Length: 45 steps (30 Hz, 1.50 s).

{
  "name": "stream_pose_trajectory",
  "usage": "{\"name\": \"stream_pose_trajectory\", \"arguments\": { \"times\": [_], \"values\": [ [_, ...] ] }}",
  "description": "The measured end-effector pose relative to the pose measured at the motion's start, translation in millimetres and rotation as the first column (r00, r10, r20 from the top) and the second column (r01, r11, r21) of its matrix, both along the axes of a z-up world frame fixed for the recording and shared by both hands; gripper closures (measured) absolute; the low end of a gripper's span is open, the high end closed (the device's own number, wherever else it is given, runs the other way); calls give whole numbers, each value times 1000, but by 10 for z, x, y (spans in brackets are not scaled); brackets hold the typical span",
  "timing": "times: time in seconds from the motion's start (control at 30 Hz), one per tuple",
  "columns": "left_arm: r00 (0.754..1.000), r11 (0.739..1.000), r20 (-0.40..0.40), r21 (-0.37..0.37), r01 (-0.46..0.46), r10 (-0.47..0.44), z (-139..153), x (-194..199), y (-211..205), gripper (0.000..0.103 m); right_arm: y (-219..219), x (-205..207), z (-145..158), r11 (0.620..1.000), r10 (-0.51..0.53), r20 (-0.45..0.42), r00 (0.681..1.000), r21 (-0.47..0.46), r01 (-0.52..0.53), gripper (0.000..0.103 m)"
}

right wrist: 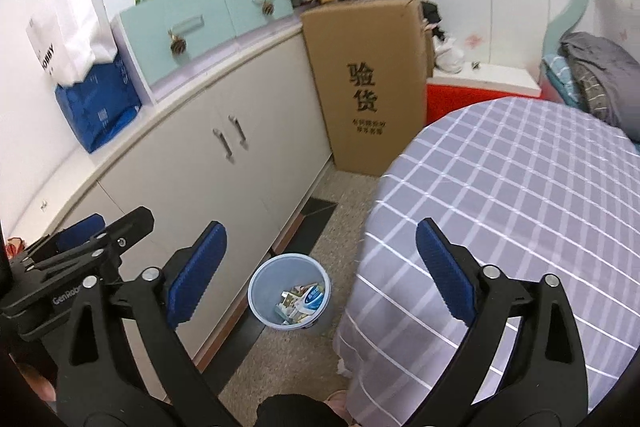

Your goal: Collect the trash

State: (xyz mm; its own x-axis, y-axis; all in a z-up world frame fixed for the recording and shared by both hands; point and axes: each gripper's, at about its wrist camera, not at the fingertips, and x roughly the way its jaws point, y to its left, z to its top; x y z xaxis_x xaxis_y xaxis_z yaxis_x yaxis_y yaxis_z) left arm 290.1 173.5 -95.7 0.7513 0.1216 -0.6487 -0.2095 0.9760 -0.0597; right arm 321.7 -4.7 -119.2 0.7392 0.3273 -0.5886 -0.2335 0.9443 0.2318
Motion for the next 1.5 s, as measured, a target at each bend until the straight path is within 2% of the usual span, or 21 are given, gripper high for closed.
{"name": "stream_pose_trajectory", "arguments": {
  "times": [0.3, 0.43, 0.87, 1.17, 1.33, 1.5],
  "values": [
    [986, 995, 151, 77, 60, -71, 552, -733, -538, 11, -514, -846, 476, 996, -87, 130, 988, 0, 87, 7],
    [971, 991, 212, 90, 95, -112, 727, -1069, -768, 9, -729, -1275, 641, 991, -132, 191, 973, -5, 135, 7],
    [905, 975, 367, 127, 181, -216, 1151, -2093, -1324, 5, -1190, -2326, 879, 965, -248, 317, 915, 2, 261, 6],
    [874, 966, 419, 184, 184, -246, 1322, -2575, -1545, 5, -1321, -2849, 1056, 954, -278, 393, 877, 9, 299, 6],
    [855, 960, 452, 228, 165, -254, 1374, -2779, -1635, 5, -1343, -3056, 1110, 955, -271, 420, 866, 6, 296, 6],
    [842, 954, 464, 241, 180, -276, 1416, -2888, -1692, 5, -1361, -3202, 1140, 954, -273, 441, 855, 13, 298, 6]
  ]
}}
